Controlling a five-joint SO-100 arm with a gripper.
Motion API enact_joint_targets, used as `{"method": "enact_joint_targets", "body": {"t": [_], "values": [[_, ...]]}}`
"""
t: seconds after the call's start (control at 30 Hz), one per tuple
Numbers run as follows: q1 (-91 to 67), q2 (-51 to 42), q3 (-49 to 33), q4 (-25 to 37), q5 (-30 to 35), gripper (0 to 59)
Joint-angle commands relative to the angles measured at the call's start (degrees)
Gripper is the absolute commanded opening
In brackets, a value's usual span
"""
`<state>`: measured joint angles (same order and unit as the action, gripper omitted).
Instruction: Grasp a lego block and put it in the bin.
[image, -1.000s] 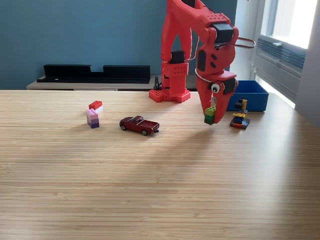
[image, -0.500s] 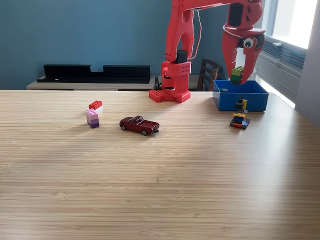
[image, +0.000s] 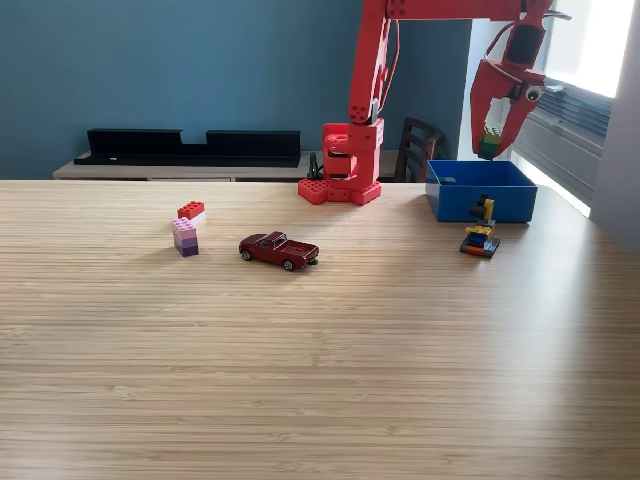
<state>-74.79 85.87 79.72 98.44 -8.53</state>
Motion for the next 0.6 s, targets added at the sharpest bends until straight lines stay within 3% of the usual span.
{"method": "enact_joint_targets", "body": {"t": [0.03,0.13,0.27,0.37,0.5,0.6], "values": [[-4.13,5.19,-0.09,1.41,-1.49,0.0],[-4.31,5.19,0.26,1.32,-2.46,1.8],[-4.22,5.19,0.79,1.32,-3.87,16.4],[-4.04,5.19,0.62,1.32,-4.48,20.5],[-3.60,5.19,0.26,1.23,-5.27,21.3],[-1.93,5.19,-0.97,1.23,-5.01,15.8]]}}
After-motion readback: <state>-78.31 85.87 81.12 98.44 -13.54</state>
